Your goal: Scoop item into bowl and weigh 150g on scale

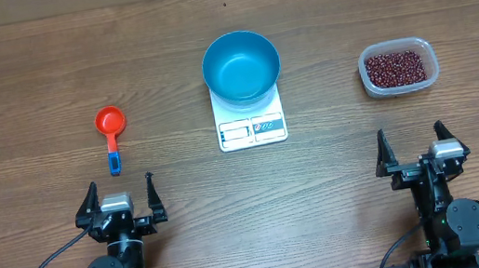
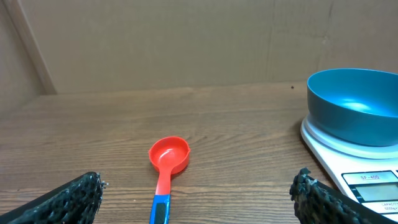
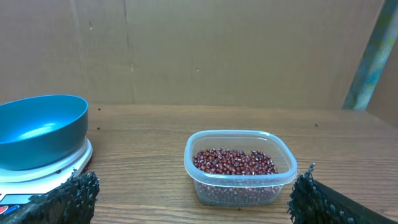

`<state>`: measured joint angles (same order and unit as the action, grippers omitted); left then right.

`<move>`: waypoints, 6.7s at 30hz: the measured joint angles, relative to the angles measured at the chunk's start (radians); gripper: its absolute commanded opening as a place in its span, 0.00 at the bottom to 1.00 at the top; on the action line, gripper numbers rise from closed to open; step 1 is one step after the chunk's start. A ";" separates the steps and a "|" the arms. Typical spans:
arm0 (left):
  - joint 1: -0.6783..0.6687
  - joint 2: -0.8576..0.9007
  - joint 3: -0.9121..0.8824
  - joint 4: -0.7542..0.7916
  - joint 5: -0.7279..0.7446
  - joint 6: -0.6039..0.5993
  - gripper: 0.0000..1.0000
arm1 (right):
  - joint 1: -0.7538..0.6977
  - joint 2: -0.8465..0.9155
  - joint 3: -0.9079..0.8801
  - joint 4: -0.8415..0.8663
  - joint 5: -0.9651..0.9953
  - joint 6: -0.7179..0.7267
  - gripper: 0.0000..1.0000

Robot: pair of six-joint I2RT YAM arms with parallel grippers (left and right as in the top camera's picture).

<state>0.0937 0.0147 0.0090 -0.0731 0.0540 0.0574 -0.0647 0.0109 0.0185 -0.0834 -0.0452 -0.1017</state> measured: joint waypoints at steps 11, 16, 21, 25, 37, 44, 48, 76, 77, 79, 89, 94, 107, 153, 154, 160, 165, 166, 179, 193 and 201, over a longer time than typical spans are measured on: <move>0.000 0.000 0.000 0.000 0.000 0.000 0.99 | 0.000 0.000 0.000 0.000 0.000 0.000 1.00; 0.000 0.000 0.000 0.000 0.000 0.000 1.00 | 0.000 0.000 0.000 0.000 0.000 0.000 1.00; 0.000 0.000 0.000 0.000 0.000 0.000 1.00 | 0.000 0.000 0.000 0.000 0.000 0.000 1.00; 0.000 0.000 0.000 0.000 0.000 0.000 0.99 | 0.000 0.000 0.000 0.000 0.000 0.000 1.00; 0.000 0.000 0.000 0.000 0.000 0.000 1.00 | 0.000 0.000 0.000 0.000 0.000 0.000 1.00; 0.000 0.000 0.000 0.000 0.000 0.000 1.00 | 0.000 0.000 0.000 0.000 0.000 0.000 1.00; 0.000 0.000 0.000 0.000 0.000 0.000 1.00 | 0.000 0.000 0.000 0.000 0.000 0.000 1.00; 0.000 0.000 0.000 0.001 0.000 0.000 1.00 | 0.000 0.000 0.000 0.000 0.000 0.000 1.00; 0.000 0.000 0.000 0.001 0.000 0.000 1.00 | 0.000 0.000 0.000 0.000 0.000 0.000 1.00; 0.000 0.000 0.002 -0.005 0.000 0.000 1.00 | 0.000 0.000 0.000 0.000 0.000 0.000 1.00; 0.000 0.145 0.121 -0.036 0.010 0.000 1.00 | 0.000 0.000 0.000 0.000 0.000 0.000 1.00; 0.000 0.309 0.238 -0.039 0.016 0.001 1.00 | 0.000 0.000 0.000 0.000 0.000 0.000 1.00; 0.000 0.753 0.698 -0.285 0.075 0.024 1.00 | 0.000 0.000 0.000 0.000 0.000 0.000 1.00; 0.000 1.287 1.492 -0.910 0.286 0.068 0.99 | 0.000 0.000 0.000 0.000 0.000 0.000 1.00; 0.000 1.299 1.492 -0.916 0.267 0.065 0.95 | 0.000 0.000 0.000 0.001 0.000 0.000 1.00; 0.001 1.389 1.492 -0.924 0.201 0.044 0.97 | 0.000 0.000 0.000 0.000 0.000 0.000 1.00; 0.016 1.427 1.492 -0.913 0.177 0.031 1.00 | 0.000 0.000 0.000 0.000 0.000 0.001 1.00; 0.026 1.432 1.492 -0.910 0.174 0.026 1.00 | 0.000 0.000 0.000 0.000 0.000 0.000 1.00; 0.152 1.533 1.492 -0.876 0.166 0.004 1.00 | 0.000 0.000 0.000 0.000 0.000 0.000 1.00; 0.199 1.654 1.492 -0.844 0.185 -0.025 0.94 | 0.000 0.000 0.000 0.000 0.000 0.000 1.00; 0.202 1.712 1.492 -0.782 0.188 0.077 0.73 | 0.000 0.000 0.000 0.000 0.000 0.000 1.00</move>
<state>0.2955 1.7267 1.5013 -0.8555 0.2424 0.1349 -0.0647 0.0109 0.0185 -0.0830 -0.0456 -0.1020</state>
